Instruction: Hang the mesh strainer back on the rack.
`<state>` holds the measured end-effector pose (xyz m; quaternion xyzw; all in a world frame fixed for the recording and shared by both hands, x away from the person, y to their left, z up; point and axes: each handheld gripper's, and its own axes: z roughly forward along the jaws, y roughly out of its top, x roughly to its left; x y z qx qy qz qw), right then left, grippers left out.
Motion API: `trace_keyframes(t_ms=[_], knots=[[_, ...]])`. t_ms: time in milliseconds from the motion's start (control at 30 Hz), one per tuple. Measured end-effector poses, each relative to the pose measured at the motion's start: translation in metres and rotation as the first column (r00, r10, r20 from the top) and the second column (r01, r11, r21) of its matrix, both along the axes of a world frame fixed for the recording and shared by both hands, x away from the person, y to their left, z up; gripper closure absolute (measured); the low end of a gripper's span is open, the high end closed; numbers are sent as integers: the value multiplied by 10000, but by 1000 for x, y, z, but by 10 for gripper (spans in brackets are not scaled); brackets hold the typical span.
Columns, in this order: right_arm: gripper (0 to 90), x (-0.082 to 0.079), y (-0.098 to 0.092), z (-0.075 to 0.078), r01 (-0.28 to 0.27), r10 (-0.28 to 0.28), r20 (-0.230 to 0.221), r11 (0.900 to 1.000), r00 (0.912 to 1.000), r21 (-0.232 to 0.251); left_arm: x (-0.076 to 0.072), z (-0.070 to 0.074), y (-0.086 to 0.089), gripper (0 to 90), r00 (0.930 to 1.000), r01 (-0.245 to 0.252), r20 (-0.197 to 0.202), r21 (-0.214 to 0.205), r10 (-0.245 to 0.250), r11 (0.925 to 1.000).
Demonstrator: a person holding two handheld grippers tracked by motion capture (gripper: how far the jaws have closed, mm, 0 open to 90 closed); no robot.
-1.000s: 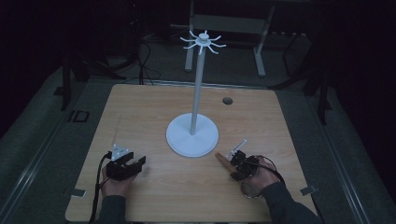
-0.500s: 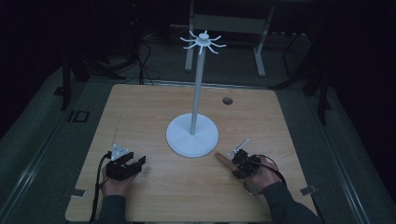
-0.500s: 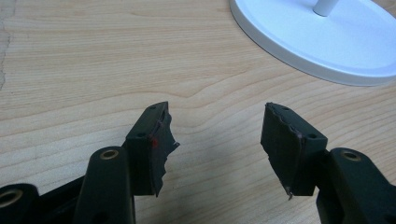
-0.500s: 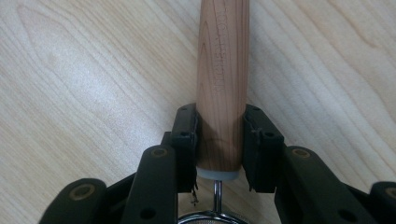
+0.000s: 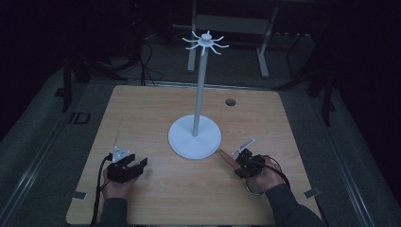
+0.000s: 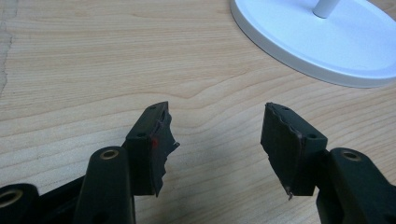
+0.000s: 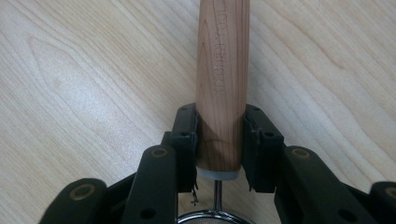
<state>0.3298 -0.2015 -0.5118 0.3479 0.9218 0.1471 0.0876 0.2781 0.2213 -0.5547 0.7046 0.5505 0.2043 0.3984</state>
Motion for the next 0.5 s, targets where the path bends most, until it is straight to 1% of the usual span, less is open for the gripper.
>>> trace_keyframes(t_ms=[100, 133, 300, 500], knots=[[689, 0, -1, 2, 44, -46, 126, 9999, 9999, 112, 0, 0, 0, 429, 10000, -12, -14, 9, 12, 10000], [689, 0, -1, 3, 72, -77, 191, 9997, 9998, 243, 0, 0, 0, 429, 10000, -12, -26, 7, 12, 10000], [689, 1, -3, 8, 199, -219, 418, 9986, 9989, 483, 0, 0, 1, 429, 10000, -26, -11, -12, 26, 10000], [689, 2, -4, 12, 221, -263, 646, 9976, 9976, 650, 0, 0, 1, 429, 10000, -30, -16, -16, 30, 10000]])
